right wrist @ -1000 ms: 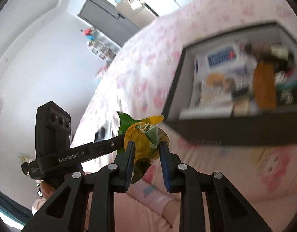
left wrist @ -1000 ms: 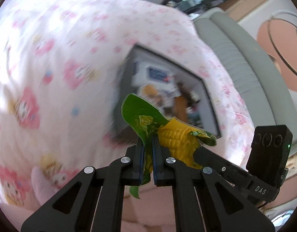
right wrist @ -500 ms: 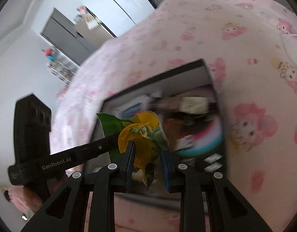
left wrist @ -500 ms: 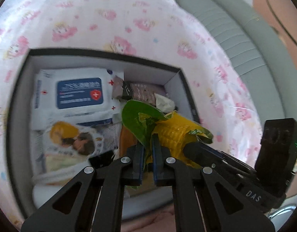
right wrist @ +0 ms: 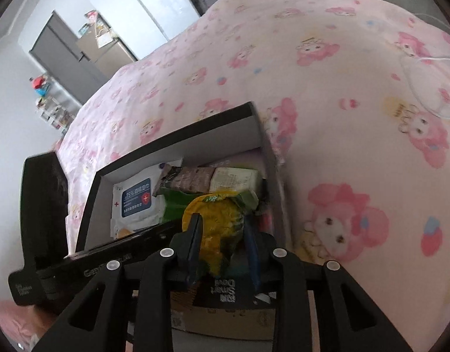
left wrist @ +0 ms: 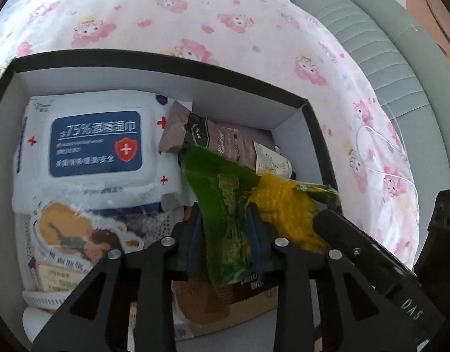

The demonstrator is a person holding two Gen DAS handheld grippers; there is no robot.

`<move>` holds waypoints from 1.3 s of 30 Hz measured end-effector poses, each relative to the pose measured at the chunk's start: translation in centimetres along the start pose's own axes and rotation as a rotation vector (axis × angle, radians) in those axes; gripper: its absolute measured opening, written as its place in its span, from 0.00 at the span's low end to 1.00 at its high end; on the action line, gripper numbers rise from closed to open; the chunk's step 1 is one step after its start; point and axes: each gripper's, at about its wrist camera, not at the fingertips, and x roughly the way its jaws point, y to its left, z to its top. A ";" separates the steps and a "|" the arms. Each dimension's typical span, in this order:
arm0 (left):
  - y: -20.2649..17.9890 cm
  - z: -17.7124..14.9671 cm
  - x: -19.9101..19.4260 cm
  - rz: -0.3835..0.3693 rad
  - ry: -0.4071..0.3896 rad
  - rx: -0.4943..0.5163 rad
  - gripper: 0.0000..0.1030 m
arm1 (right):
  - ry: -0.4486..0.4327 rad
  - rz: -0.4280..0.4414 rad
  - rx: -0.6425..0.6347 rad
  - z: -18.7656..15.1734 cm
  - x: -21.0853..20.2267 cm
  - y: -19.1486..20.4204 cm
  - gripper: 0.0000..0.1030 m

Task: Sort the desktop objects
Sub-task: 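Lower the snack bag into the box and open the left gripper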

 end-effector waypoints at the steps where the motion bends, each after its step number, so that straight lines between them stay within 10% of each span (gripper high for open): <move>1: 0.1 -0.3 -0.4 0.004 -0.007 -0.004 0.27 | -0.009 0.002 -0.006 -0.1 -0.3 0.1 0.25; 16: -0.1 -3.2 -3.6 0.058 -0.048 0.070 0.27 | -0.016 0.006 -0.173 -3.0 -1.8 3.1 0.31; 30: 0.2 -1.5 -0.8 0.112 0.050 0.080 0.27 | 0.028 -0.080 -0.114 -1.4 2.2 2.5 0.29; 39: 0.0 -2.6 -1.9 0.066 0.046 0.065 0.28 | -0.006 0.021 0.009 -1.9 0.0 0.5 0.29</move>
